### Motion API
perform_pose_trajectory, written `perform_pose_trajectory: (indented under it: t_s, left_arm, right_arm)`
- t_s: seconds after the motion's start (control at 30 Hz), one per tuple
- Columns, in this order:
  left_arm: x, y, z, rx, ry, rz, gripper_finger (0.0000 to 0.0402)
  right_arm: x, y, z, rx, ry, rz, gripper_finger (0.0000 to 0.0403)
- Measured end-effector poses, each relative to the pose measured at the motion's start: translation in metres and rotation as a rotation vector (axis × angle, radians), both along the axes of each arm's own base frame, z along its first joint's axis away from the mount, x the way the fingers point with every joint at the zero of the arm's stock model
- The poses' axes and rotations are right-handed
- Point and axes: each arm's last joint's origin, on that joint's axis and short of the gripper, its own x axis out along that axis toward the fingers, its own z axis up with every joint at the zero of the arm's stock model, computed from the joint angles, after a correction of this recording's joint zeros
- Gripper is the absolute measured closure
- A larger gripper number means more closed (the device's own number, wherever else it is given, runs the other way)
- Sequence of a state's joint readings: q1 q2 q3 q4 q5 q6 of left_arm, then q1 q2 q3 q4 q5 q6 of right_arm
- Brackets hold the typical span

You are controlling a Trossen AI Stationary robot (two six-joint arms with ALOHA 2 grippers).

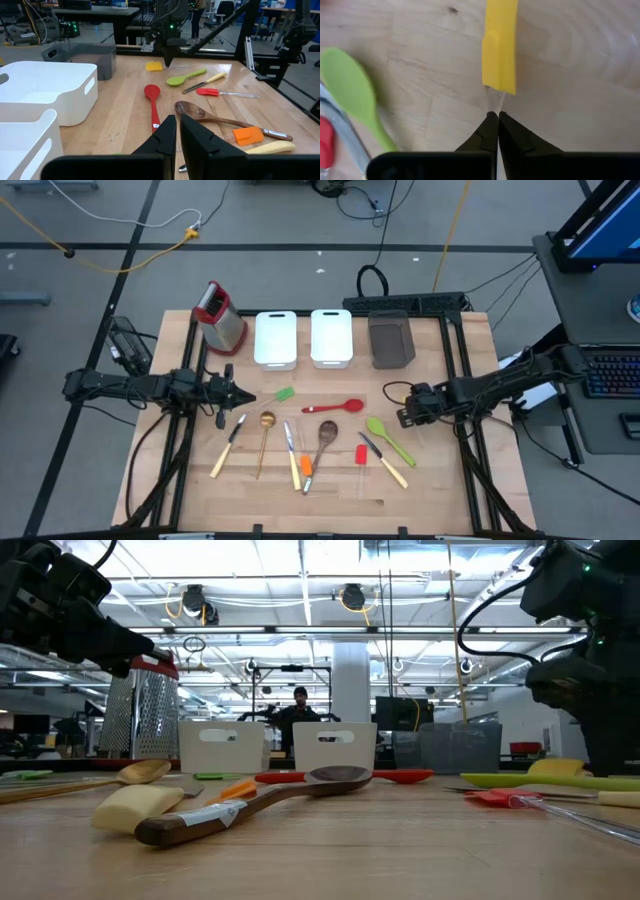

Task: Pick & Place Kitchen Items
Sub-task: Put the yellow silicone spatula into the black bin

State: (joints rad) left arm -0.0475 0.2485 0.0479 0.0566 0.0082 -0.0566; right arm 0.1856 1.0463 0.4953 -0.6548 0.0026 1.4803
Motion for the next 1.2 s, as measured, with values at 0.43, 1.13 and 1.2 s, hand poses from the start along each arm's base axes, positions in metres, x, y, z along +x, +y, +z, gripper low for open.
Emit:
perform_pose_trajectory:
  t_s: [0.43,1.13,1.2]
  left_arm:
    - [0.0,0.0,0.0,0.0,0.001,0.0,0.0376]
    - [0.0,0.0,0.0,-0.004,0.0,0.001,0.0376]
    - [0.0,0.0,0.0,-0.004,0.0,0.001,0.0376]
  right_arm:
    - [-0.005,-0.001,0.012,0.015,-0.085,-0.001,0.0402]
    - [0.023,0.0,0.056,-0.041,-0.7,0.007,0.0403]
    - [0.028,0.001,0.063,-0.049,-0.781,0.017,0.0403]
